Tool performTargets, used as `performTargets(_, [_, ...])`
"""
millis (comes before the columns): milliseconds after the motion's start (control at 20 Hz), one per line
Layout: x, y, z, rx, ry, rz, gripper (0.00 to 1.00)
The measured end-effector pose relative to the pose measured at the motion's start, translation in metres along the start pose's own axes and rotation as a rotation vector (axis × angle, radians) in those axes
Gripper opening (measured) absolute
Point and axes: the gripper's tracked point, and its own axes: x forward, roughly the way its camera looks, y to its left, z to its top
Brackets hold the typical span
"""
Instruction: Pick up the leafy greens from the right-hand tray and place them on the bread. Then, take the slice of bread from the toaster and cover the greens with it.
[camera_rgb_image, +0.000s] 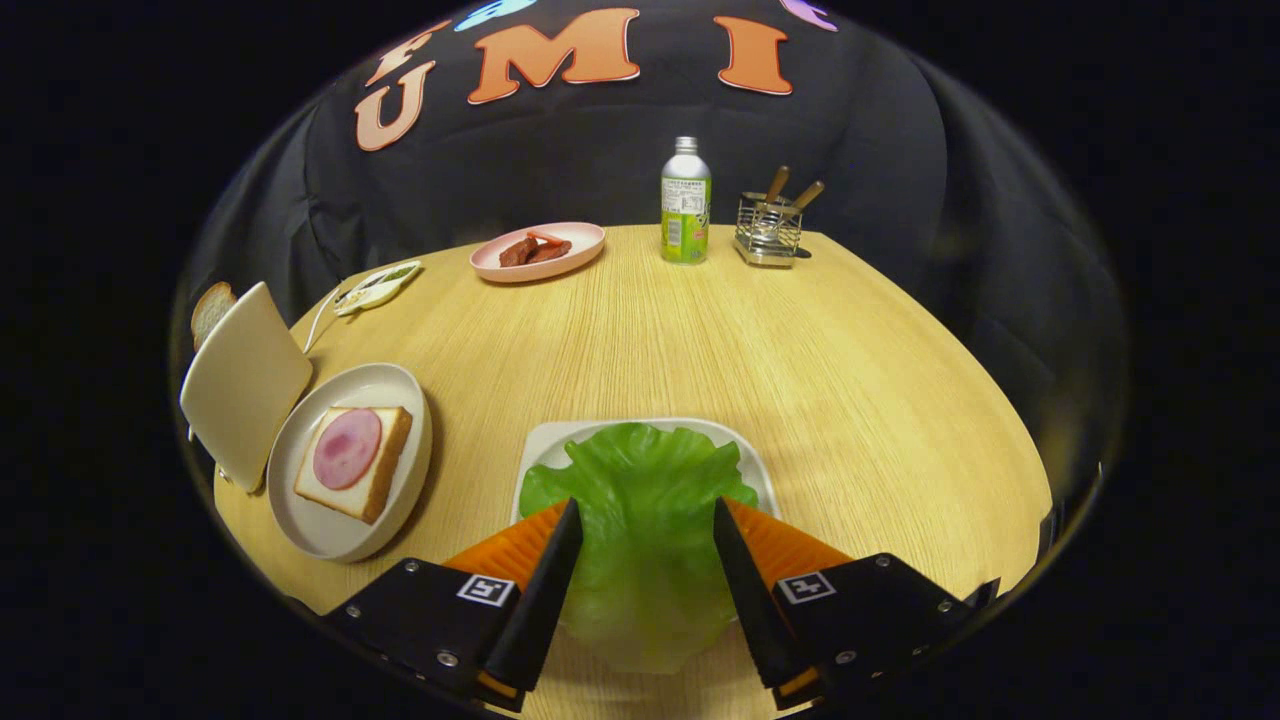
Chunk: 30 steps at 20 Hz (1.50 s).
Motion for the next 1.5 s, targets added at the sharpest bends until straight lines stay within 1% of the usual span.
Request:
performTargets(150, [0.002, 0.004, 0.000, -0.020, 0.014, 0.003, 0.73])
performTargets(200, [0.001, 0.005, -0.001, -0.030, 0.015, 0.006, 0.67])
performTargets(250, [0.000, 0.007, -0.002, -0.037, 0.024, 0.008, 0.64])
performTargets(300, [0.000, 0.008, -0.001, -0.035, 0.026, 0.006, 0.56])
performTargets(350, [0.002, 0.007, -0.002, -0.031, 0.031, 0.003, 0.50])
performTargets(400, [0.002, 0.004, 0.000, -0.028, 0.030, -0.007, 0.37])
performTargets(450, [0.002, 0.001, 0.000, -0.015, 0.026, -0.012, 0.31])
performTargets(500, [0.001, -0.003, 0.000, 0.007, 0.026, -0.019, 0.19])
performTargets(550, [0.001, -0.003, 0.001, 0.039, 0.030, -0.012, 0.13])
performTargets(600, [0.001, -0.003, 0.001, 0.059, 0.035, 0.001, 0.01])
performTargets(750, [-0.009, -0.005, 0.007, 0.071, 0.067, 0.010, 0.01])
performTargets(800, [-0.016, -0.003, 0.015, 0.079, 0.059, 0.018, 0.01])
performTargets(950, [-0.040, 0.003, 0.047, 0.061, -0.012, 0.021, 0.00])
performTargets(1050, [-0.057, 0.014, 0.068, 0.048, -0.054, 0.037, 0.00])
performTargets(1200, [-0.078, 0.036, 0.094, 0.027, -0.108, 0.066, 0.01])
performTargets(1350, [-0.090, 0.065, 0.105, 0.009, -0.139, 0.103, 0.00])
performTargets(1500, [-0.092, 0.100, 0.111, -0.013, -0.151, 0.143, 0.00])
